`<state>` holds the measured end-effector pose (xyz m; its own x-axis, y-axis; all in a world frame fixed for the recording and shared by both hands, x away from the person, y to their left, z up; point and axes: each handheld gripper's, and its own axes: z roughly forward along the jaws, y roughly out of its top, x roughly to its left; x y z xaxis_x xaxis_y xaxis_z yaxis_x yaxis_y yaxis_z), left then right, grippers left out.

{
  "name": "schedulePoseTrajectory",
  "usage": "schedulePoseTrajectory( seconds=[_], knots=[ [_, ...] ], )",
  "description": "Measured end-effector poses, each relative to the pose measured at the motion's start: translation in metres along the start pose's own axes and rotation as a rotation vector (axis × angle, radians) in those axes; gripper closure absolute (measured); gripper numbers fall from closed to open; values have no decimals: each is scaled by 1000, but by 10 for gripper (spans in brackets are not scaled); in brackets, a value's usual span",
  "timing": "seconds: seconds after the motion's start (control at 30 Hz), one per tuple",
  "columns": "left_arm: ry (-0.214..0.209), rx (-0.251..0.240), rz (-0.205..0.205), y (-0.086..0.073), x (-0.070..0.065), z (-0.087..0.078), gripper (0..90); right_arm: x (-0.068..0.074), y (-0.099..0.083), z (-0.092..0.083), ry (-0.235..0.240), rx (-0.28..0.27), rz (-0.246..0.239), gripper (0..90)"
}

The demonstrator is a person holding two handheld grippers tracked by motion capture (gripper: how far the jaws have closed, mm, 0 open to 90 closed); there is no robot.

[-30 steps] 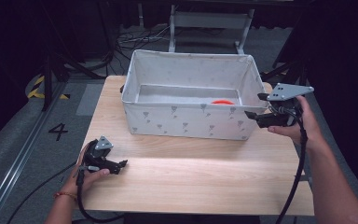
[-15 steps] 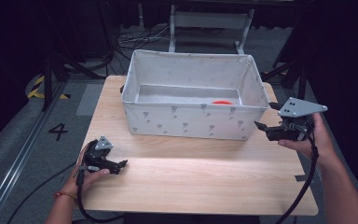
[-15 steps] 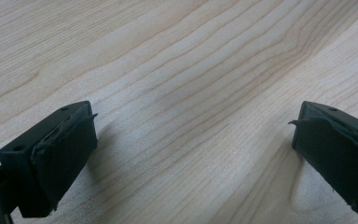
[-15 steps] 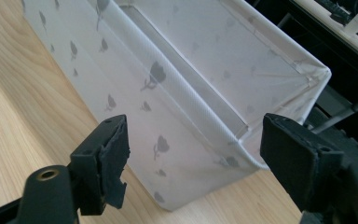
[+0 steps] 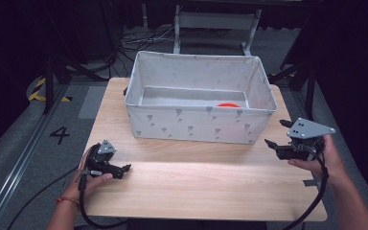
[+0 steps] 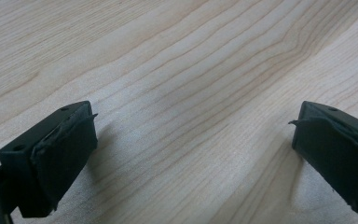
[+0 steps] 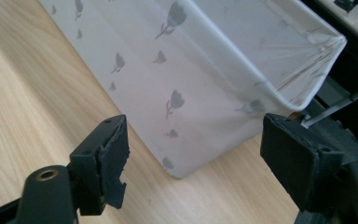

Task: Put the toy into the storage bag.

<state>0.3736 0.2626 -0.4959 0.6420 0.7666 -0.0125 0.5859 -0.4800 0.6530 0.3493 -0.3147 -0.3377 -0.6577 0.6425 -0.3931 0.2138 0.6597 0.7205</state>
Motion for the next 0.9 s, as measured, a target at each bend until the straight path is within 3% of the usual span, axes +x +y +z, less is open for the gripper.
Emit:
schedulePoseTrajectory(
  seconds=[0.43,0.57,0.73,0.9],
  knots=[
    [3,-1,-3,0,0,0,2,17,-36,15,-19,43,4,244],
    [1,0,-8,0,-1,0,2,19,-53,26,18,49,74,247],
    [0,1,-12,-1,-1,-1,4,22,-70,39,14,95,98,244],
    [0,1,-12,-1,-1,-1,4,23,-91,51,40,81,174,232]
  ],
)
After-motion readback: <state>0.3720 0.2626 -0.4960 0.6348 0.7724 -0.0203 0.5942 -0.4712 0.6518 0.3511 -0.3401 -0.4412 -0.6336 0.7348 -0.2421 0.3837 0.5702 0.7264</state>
